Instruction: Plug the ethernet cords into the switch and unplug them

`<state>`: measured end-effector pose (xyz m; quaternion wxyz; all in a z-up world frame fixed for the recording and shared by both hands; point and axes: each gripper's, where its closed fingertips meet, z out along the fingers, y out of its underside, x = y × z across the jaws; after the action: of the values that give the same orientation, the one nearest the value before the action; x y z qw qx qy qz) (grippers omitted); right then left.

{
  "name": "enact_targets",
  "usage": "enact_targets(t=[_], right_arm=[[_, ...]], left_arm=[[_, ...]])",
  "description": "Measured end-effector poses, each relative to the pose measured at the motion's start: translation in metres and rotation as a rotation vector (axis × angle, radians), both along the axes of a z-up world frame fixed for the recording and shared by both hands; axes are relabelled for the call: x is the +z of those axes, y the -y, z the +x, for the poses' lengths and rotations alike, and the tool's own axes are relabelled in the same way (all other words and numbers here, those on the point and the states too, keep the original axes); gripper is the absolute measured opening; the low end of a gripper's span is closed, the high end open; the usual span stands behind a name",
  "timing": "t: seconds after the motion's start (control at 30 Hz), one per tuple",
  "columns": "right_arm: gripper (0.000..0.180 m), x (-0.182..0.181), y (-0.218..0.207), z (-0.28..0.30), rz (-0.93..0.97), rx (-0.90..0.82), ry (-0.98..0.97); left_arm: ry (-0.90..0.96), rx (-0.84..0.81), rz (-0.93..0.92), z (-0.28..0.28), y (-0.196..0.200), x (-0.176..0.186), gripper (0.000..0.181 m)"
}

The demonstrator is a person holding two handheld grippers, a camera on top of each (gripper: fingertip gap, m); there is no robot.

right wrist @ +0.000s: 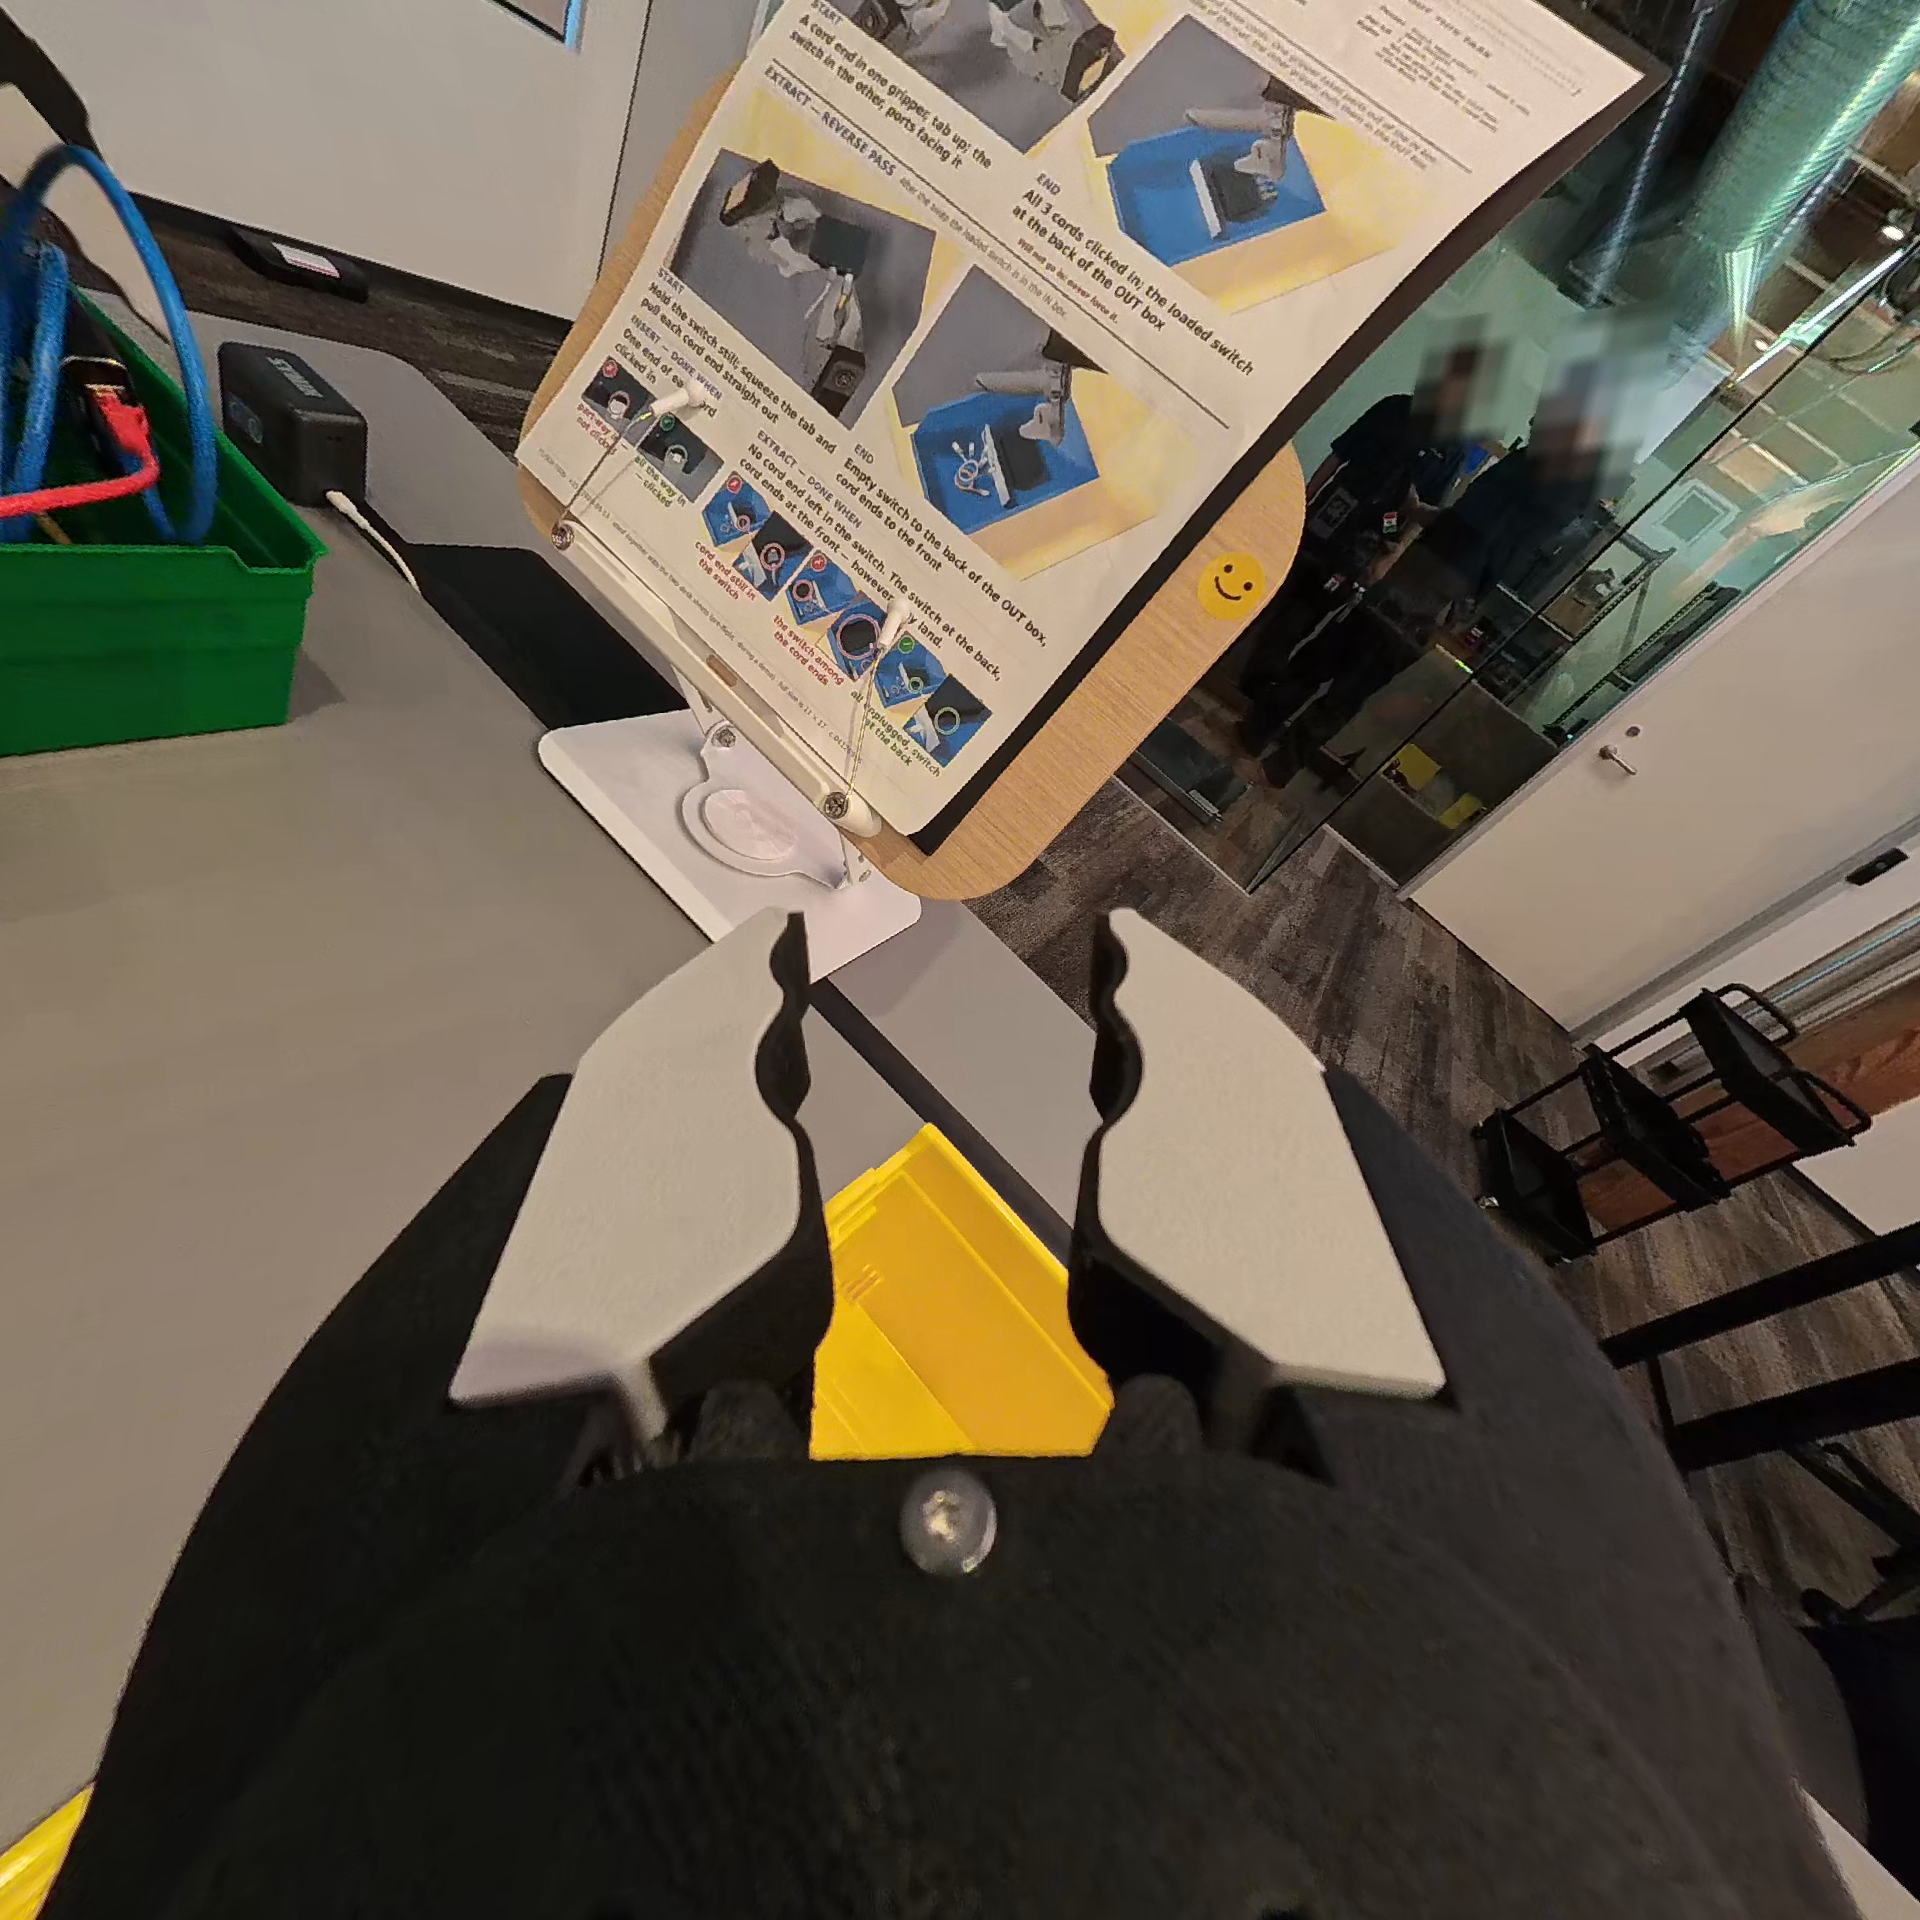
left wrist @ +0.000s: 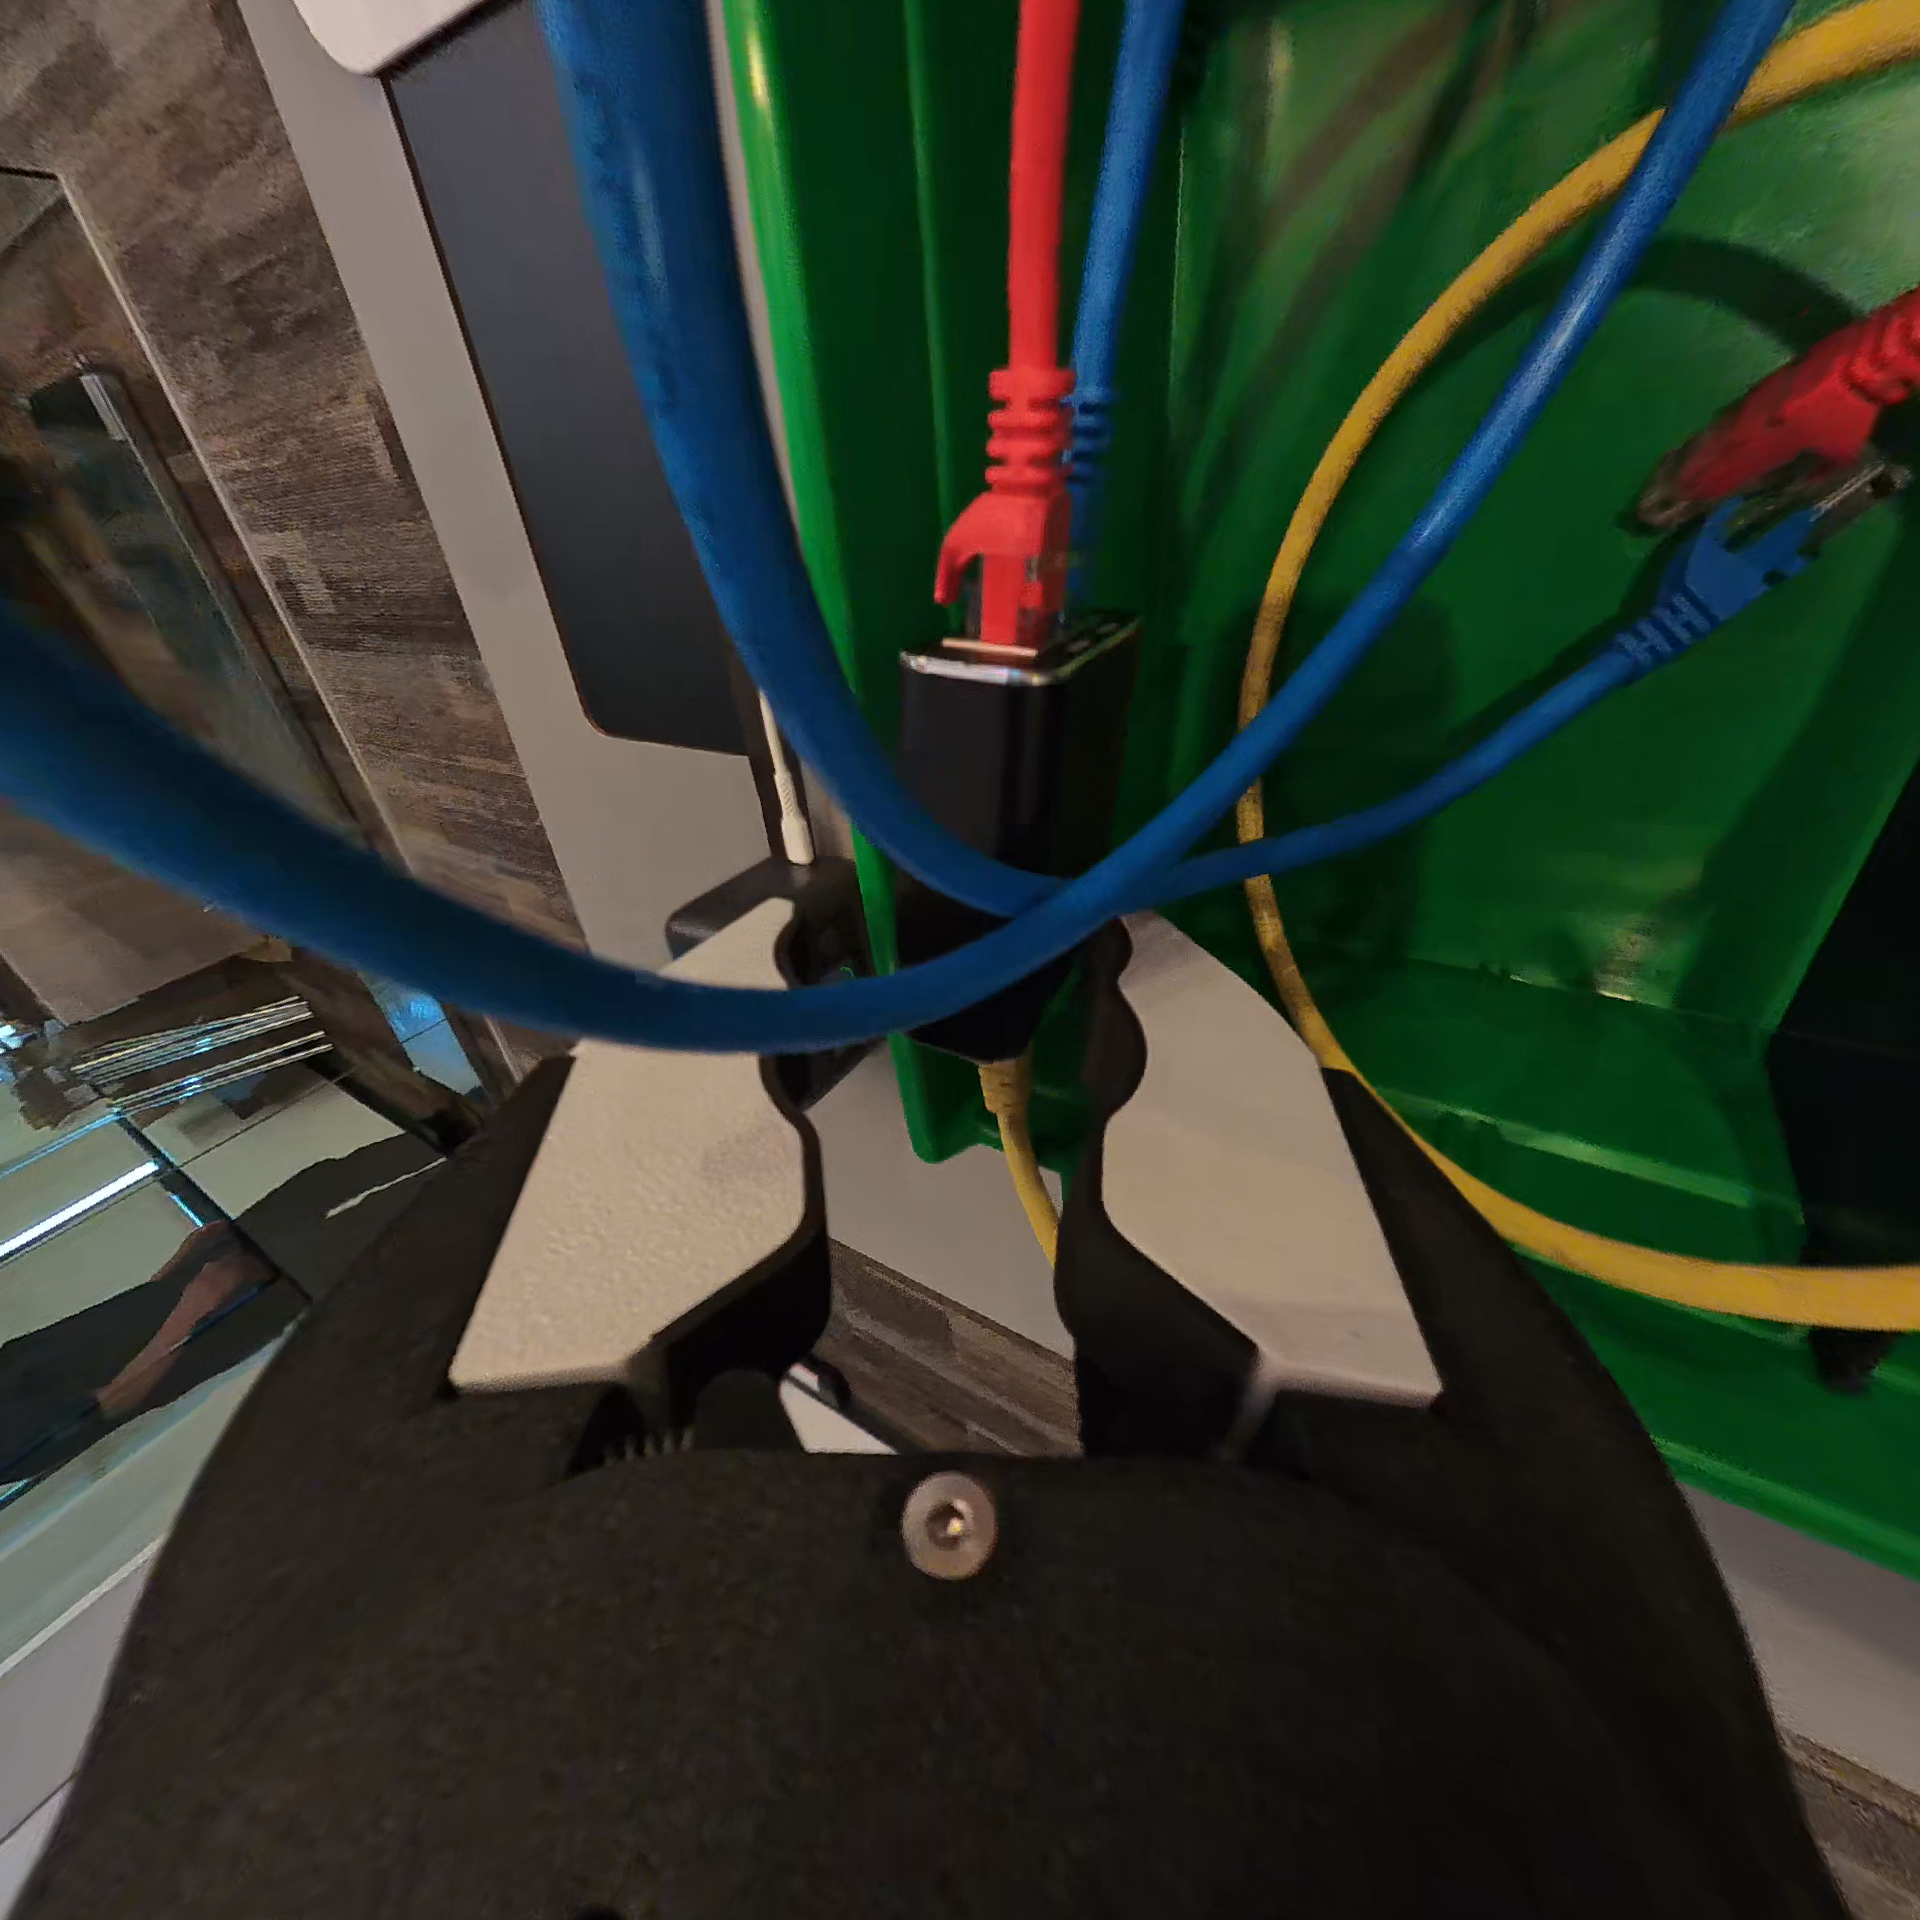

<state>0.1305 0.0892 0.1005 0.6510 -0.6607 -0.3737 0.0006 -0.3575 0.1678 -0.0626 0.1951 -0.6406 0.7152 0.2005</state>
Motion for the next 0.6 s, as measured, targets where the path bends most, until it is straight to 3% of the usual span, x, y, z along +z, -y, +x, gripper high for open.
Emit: enact_targets(t=[0.33, 0.5, 0.6], right_arm=[[0.052, -0.004, -0.002, -0.001, -0.011, 0.003, 0.012], [0.051, -0.006, -0.002, -0.006, -0.017, 0.018, 0.017], [0.050, -0.005, -0.001, -0.017, -0.015, 0.057, 0.014]], left_arm=[[0.003, -0.045, 0.045, 0.010, 0.003, 0.011, 0.029], [-0.020, -0.019, 0.087, 0.006, 0.007, 0.034, 0.026], [-0.031, -0.025, 0.212, 0.011, 0.011, 0.066, 0.025]])
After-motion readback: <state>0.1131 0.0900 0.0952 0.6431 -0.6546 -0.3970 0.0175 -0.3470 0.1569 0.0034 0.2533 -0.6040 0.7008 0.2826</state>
